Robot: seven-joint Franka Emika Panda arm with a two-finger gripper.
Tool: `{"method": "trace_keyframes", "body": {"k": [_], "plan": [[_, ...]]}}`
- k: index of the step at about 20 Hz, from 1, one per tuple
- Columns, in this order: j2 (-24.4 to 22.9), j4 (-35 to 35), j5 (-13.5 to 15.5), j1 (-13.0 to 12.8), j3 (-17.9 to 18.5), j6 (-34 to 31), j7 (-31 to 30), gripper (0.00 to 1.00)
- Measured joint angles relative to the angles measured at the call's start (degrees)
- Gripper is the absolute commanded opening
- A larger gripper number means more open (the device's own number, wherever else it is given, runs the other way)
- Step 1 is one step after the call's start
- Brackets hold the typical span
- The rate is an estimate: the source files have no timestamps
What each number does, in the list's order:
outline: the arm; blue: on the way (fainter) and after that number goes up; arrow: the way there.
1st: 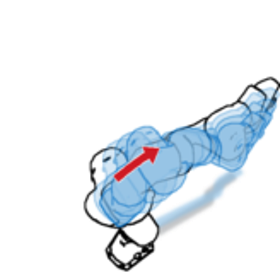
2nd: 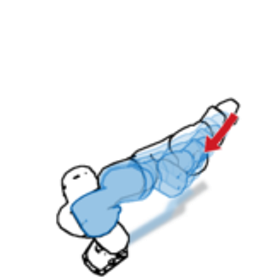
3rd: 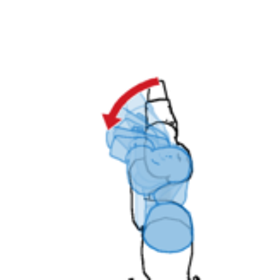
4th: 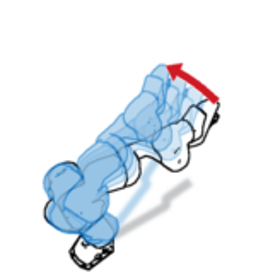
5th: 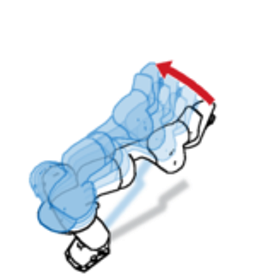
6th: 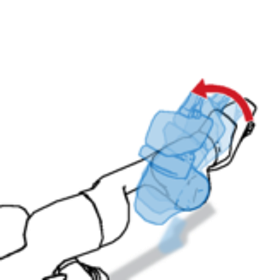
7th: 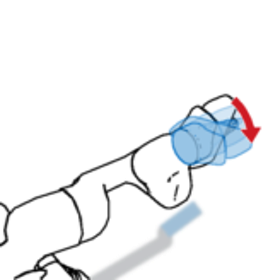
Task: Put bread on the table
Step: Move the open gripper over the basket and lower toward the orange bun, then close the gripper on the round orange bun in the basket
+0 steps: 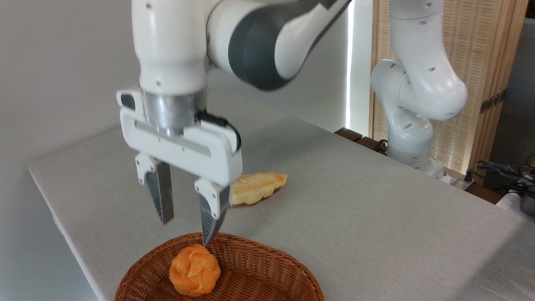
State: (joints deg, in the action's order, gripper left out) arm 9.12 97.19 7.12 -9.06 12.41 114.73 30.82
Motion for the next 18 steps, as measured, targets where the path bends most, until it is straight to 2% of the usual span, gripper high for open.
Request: {"method": "trace_keyframes", "body": {"k": [3,7,18], "plan": [[2.8,0.1,0.8,0.5,0.3,0.2,0.0,1.00],[5.7,0.2,3.6,1.5,0.3,2.3,0.0,1.00],[7.3,0.2,3.8,1.4,0.1,3.4,0.0,1.00]]}}
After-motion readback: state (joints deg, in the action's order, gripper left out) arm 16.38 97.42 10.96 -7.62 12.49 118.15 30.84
